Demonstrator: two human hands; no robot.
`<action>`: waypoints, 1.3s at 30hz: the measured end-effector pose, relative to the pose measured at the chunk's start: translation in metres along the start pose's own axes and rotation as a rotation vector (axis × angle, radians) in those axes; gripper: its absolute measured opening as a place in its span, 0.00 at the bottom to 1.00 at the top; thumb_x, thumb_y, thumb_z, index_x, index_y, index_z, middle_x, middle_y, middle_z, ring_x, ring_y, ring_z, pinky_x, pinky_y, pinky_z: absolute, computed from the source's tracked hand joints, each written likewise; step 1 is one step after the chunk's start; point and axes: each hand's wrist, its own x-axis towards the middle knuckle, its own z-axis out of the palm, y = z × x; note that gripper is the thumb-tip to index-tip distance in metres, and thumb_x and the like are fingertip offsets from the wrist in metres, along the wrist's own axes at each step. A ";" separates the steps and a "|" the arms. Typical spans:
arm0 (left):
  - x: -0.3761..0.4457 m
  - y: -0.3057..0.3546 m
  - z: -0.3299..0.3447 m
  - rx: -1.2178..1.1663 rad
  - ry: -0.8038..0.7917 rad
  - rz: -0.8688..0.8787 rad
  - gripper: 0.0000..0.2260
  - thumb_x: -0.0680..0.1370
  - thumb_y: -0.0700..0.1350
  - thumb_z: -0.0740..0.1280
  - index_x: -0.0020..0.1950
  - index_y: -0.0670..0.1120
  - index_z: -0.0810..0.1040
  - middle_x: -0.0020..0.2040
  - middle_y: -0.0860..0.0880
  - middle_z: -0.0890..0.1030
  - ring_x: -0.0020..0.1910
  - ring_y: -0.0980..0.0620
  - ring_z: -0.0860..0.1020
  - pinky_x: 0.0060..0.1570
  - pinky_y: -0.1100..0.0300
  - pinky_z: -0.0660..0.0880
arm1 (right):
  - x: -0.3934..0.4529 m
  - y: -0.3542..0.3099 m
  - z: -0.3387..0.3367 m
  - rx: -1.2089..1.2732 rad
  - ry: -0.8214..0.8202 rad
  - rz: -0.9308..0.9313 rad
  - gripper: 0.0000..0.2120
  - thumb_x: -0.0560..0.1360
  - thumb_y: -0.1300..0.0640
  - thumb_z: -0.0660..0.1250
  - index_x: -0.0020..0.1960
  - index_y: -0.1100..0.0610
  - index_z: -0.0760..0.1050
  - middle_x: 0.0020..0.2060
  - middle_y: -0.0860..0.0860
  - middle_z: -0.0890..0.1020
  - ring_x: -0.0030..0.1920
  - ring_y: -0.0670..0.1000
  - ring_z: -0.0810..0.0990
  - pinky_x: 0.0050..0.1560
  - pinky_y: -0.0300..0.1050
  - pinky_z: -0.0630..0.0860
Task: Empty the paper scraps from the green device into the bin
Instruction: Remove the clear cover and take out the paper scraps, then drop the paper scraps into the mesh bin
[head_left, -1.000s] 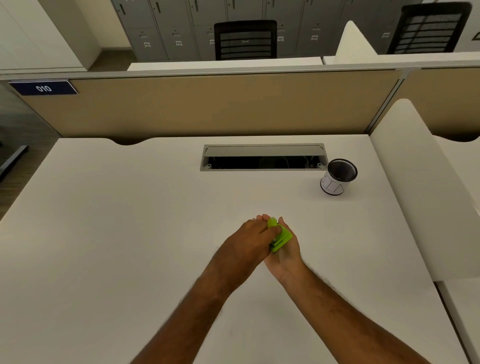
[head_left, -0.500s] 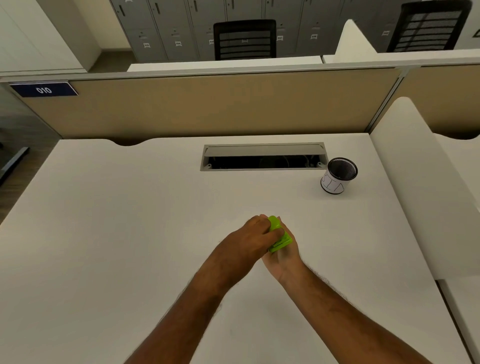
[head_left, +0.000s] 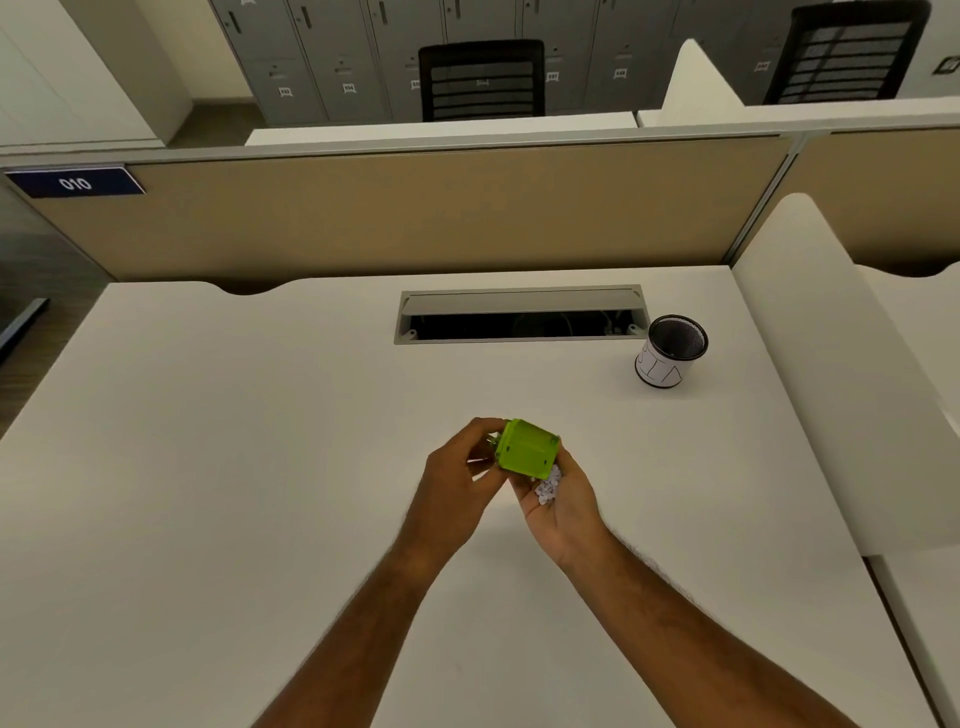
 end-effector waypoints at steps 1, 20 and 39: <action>0.001 -0.002 0.001 -0.066 0.009 -0.052 0.13 0.81 0.40 0.73 0.64 0.53 0.82 0.54 0.53 0.87 0.56 0.56 0.85 0.56 0.65 0.81 | 0.001 -0.001 -0.001 0.003 0.008 0.000 0.17 0.85 0.52 0.61 0.63 0.65 0.78 0.50 0.62 0.87 0.46 0.57 0.89 0.45 0.50 0.86; 0.024 -0.052 0.014 -0.869 0.147 -0.408 0.21 0.81 0.32 0.69 0.73 0.42 0.74 0.63 0.36 0.85 0.64 0.39 0.85 0.63 0.52 0.83 | 0.029 -0.038 -0.020 -0.015 0.057 -0.007 0.18 0.85 0.51 0.61 0.48 0.64 0.78 0.36 0.57 0.85 0.31 0.51 0.86 0.32 0.41 0.83; 0.063 -0.070 0.034 -0.880 0.129 -0.482 0.19 0.82 0.30 0.67 0.71 0.42 0.76 0.63 0.36 0.86 0.61 0.41 0.86 0.60 0.55 0.84 | 0.086 -0.158 0.017 0.033 -0.102 -0.147 0.26 0.85 0.50 0.56 0.29 0.53 0.67 0.22 0.47 0.67 0.17 0.44 0.63 0.14 0.36 0.57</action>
